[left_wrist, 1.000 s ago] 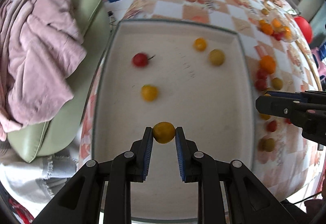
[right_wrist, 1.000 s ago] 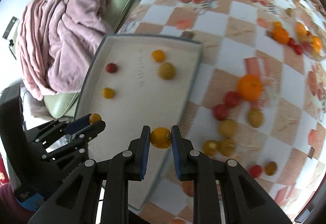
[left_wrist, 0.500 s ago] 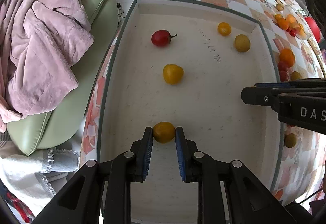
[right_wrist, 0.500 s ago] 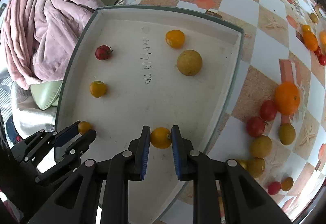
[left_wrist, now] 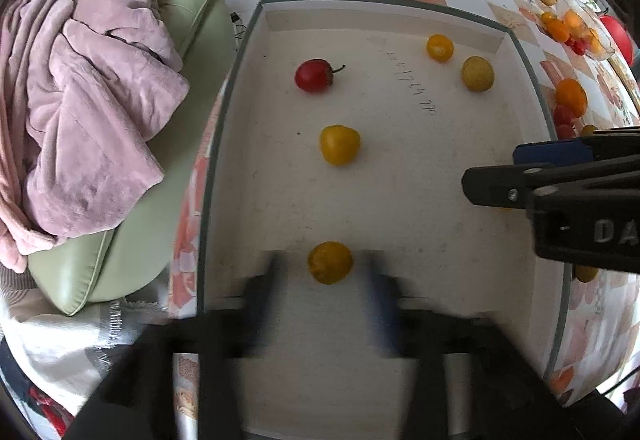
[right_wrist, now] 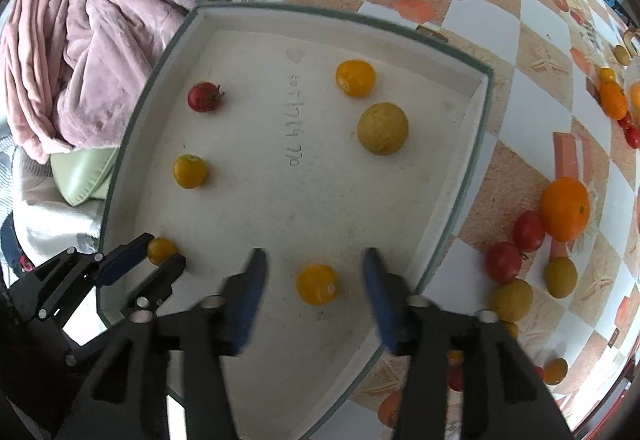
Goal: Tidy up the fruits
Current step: 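Carry both fruits over the white tray and open both tools to release them, then grasp a yellow plum with the left tool while the right tool grasps a brownish plum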
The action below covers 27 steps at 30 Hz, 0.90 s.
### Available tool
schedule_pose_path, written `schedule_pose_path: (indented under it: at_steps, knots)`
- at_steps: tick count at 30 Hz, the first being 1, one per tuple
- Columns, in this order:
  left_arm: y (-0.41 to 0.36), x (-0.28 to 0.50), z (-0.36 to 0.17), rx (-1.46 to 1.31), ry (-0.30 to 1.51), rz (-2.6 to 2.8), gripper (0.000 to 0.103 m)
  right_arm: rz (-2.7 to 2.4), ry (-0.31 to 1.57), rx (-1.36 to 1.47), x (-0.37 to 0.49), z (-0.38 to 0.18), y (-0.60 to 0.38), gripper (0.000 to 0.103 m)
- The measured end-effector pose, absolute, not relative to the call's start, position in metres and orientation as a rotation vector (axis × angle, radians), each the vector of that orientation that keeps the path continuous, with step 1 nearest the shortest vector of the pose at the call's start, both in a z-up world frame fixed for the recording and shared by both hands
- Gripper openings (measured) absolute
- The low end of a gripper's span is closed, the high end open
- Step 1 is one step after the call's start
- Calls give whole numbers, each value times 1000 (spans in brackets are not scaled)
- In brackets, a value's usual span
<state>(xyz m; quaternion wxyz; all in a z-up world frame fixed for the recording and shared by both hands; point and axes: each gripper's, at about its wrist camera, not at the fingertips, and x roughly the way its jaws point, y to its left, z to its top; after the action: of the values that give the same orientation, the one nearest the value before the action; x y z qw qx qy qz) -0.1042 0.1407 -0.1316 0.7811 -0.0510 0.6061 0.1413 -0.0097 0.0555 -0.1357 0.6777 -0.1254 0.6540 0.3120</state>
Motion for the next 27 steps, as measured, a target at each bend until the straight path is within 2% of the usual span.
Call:
schedule_pose_path:
  at_steps: [4, 6, 16, 27]
  knots:
    - [142, -107, -129, -102, 1303, 314, 75, 708, 1452, -260, -8, -126, 51, 68]
    - [141, -107, -129, -95, 1316, 312, 75, 708, 1446, -240, -7, -122, 47, 79]
    - [124, -93, -96, -31, 1276, 251, 75, 607, 1395, -145, 10, -87, -10, 85]
    - [41, -63, -68, 24, 1220, 59, 75, 403, 1428, -81, 15, -100, -142, 85]
